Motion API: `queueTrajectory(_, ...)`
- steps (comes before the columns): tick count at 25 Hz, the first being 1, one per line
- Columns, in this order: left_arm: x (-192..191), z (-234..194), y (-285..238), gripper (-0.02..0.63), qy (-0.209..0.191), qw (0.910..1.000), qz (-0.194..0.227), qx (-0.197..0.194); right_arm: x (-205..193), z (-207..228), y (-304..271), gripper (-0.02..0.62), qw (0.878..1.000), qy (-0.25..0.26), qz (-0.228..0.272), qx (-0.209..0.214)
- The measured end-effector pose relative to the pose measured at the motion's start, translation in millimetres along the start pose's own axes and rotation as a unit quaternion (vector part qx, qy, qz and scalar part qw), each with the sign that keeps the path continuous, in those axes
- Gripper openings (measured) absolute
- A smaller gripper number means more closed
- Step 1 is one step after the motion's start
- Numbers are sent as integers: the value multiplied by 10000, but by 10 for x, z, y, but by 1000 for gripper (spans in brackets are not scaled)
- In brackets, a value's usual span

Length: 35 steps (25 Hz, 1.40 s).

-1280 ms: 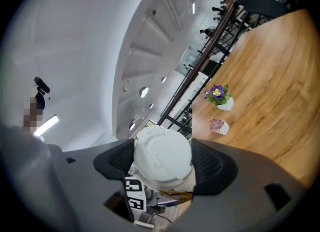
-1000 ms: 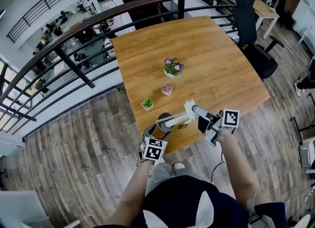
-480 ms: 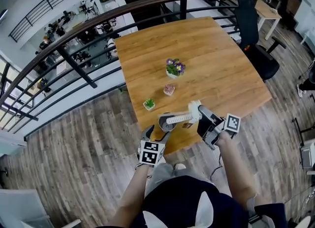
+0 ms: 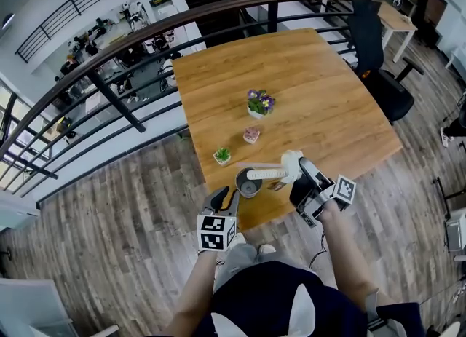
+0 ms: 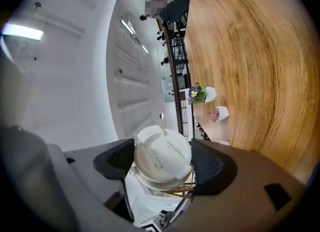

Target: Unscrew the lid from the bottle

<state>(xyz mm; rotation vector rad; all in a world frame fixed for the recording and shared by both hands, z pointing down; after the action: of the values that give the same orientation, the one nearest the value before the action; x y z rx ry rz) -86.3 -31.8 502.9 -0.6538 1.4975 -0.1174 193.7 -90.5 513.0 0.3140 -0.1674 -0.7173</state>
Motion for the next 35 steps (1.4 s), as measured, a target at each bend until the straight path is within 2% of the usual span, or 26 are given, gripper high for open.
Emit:
queueTrajectory(6, 84, 1, 62, 34, 158, 9998, 133, -55, -19, -16, 25, 354, 9997, -62, 185, 145)
queueTrajectory(35, 269, 159, 69, 26, 76, 9996, 250, -140, 68, -180, 17, 354, 9965, -98, 515, 654)
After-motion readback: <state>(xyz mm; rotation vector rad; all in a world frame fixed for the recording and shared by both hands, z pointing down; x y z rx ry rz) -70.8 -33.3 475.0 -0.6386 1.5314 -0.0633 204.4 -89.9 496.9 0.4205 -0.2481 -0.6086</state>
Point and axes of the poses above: the fingertips, and each gripper's own axes: y backward along the fingers, z to its right, x out of its top, the point moved 8 cm from there along y, backward along the fingers, and after that the axes turned 8 degrees about x, right-handed, at the moved point
